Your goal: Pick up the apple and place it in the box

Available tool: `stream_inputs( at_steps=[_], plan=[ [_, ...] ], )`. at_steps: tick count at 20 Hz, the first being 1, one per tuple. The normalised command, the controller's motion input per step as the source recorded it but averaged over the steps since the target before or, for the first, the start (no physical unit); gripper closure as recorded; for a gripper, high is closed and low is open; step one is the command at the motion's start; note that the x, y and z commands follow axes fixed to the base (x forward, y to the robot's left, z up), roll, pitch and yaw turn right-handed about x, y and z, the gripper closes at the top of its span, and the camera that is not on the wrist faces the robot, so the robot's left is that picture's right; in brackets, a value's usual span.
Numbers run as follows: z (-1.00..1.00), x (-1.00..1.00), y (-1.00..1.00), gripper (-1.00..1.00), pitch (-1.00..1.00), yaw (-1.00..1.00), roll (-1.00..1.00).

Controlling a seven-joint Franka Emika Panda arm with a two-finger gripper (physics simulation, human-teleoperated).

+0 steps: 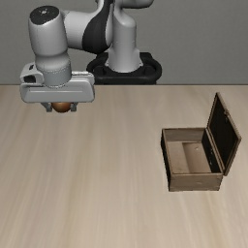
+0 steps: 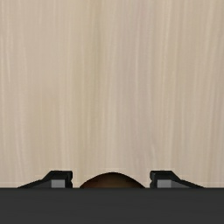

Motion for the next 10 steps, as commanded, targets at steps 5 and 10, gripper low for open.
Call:
stream_inputs(
  at_steps=[5, 10],
  plan=[
    [0.20, 0.00, 0.80, 1.00, 0.00, 0.00, 0.00],
    [0.00, 0.00, 1.00, 1.00, 0.00, 0.00, 0.00]
  ],
)
